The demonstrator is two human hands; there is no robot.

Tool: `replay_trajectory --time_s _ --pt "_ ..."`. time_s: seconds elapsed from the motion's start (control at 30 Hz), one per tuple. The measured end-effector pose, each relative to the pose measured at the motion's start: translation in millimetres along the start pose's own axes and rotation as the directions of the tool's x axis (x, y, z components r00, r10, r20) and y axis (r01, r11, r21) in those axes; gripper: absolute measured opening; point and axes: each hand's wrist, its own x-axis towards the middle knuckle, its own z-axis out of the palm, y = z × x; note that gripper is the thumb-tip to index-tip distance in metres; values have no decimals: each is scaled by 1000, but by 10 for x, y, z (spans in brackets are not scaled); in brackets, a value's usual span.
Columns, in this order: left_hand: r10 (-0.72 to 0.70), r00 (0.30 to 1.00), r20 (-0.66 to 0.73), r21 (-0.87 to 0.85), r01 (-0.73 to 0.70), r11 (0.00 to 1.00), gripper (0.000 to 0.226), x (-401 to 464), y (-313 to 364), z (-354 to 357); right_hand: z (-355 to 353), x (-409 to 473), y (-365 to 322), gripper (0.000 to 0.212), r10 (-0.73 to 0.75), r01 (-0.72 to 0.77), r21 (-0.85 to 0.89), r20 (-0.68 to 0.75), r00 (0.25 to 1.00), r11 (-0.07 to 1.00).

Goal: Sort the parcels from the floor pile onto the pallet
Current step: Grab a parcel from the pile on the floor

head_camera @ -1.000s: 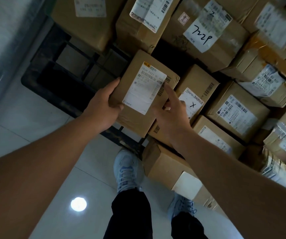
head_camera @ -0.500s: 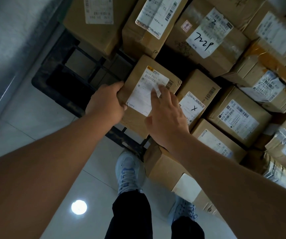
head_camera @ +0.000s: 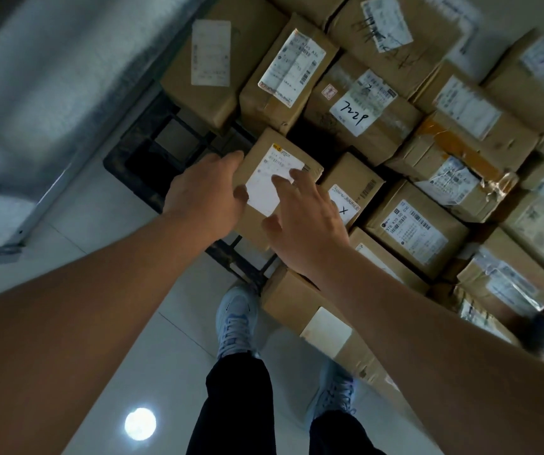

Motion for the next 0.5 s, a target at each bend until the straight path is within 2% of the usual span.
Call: replay_trajectory --time_s 0.13,0.27,0.33,0.5 --pt "-5 1000 -27 -28 4 1000 55 -502 299 -485 -534 -502 -70 61 -55 56 3 -78 995 998" --pt "-9 1000 -25 3 9 1000 58 -1111 652 -1084 -1154 -1143 -132 59 -170 165 -56 -98 981 985" --pt "24 1000 -16 47 -23 999 54 -1417 865 -1443 -1520 -1482 -177 58 -219 209 -92 -116 969 974" --pt "180 979 -98 160 -163 974 42 -2179 1526 -2423 -2506 -2428 -389 57 -268 244 -135 -206 941 960"
